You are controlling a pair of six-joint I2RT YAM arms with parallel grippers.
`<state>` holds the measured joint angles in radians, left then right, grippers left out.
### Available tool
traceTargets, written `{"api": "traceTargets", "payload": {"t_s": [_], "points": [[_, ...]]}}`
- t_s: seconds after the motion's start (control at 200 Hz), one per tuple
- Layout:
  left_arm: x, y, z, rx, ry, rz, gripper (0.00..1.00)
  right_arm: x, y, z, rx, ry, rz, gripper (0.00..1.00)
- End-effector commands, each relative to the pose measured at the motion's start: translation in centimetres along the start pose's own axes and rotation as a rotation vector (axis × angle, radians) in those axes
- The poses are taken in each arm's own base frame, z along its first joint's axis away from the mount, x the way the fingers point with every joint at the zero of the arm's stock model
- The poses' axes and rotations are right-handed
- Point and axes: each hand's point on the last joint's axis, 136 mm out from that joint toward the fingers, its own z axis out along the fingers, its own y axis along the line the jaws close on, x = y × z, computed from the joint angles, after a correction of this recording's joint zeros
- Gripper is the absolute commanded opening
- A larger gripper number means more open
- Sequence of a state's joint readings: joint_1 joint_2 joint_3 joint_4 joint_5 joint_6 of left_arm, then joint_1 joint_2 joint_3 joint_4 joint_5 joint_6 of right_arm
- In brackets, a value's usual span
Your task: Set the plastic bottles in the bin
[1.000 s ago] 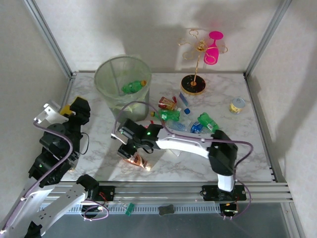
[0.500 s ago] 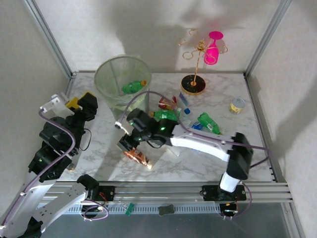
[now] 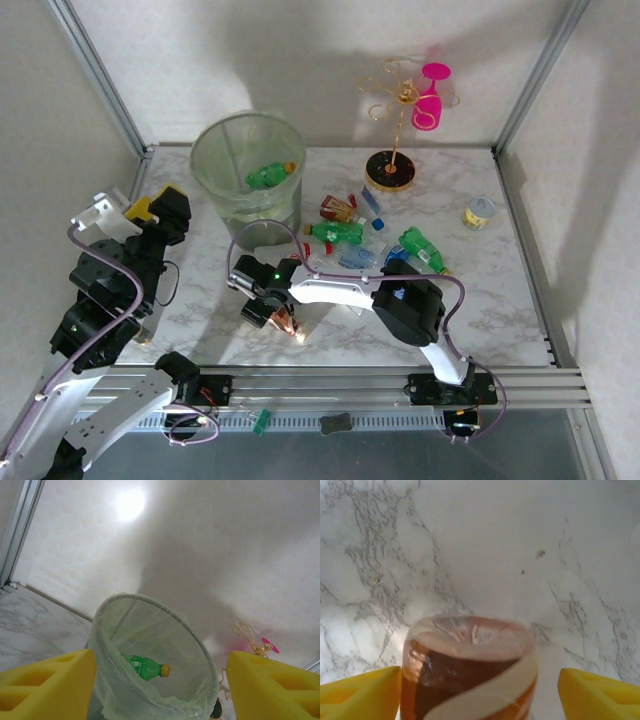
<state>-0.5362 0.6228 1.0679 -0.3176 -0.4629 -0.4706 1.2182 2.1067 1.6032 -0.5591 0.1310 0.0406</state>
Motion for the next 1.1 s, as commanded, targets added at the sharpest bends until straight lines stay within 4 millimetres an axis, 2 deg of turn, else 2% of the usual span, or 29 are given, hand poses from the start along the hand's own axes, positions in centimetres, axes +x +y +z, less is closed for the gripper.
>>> {"api": "traceTargets", "payload": {"t_s": [0.0, 0.2, 0.28, 0.36, 0.486, 0.656, 0.761, 0.966, 1.096], "points": [[-0.1, -0.2, -0.4, 0.019, 0.006, 0.008, 0.7, -0.4, 0.1, 0.5, 0.005, 0.008, 0.007, 0.73], [-0.2, -0.3, -0.3, 0.017, 0.004, 0.018, 0.7, -0.6, 0.2, 0.4, -0.005, 0.002, 0.018, 0.49], [-0.3, -0.5, -0.3, 0.024, 0.003, 0.016, 0.7, -1.1, 0.3, -0.5, -0.017, -0.019, 0.024, 0.46], [-0.4, -0.7, -0.2, 0.03, 0.005, 0.02, 0.7, -2.0, 0.5, -2.3, -0.039, -0.068, 0.036, 0.46], [-0.2, -1.9, 0.0, 0.077, 0.032, 0.048, 0.71, -4.7, 0.3, -7.2, -0.109, -0.193, 0.096, 0.46], [0.1, -3.3, 0.1, 0.141, 0.054, 0.076, 0.71, -7.5, -3.2, -15.2, -0.185, -0.418, 0.239, 0.45], [0.7, -4.2, 0.3, 0.19, 0.073, 0.077, 0.71, -8.4, -5.0, -20.1, -0.239, -0.569, 0.304, 0.45], [4.5, -8.0, 0.8, 0.376, 0.249, 0.13, 0.71, -8.1, -10.3, -28.9, -0.283, -0.824, 0.468, 0.45], [7.8, -10.8, 0.8, 0.518, 0.396, 0.119, 0.72, -7.1, -12.3, -33.9, -0.34, -0.965, 0.512, 0.45]]}}
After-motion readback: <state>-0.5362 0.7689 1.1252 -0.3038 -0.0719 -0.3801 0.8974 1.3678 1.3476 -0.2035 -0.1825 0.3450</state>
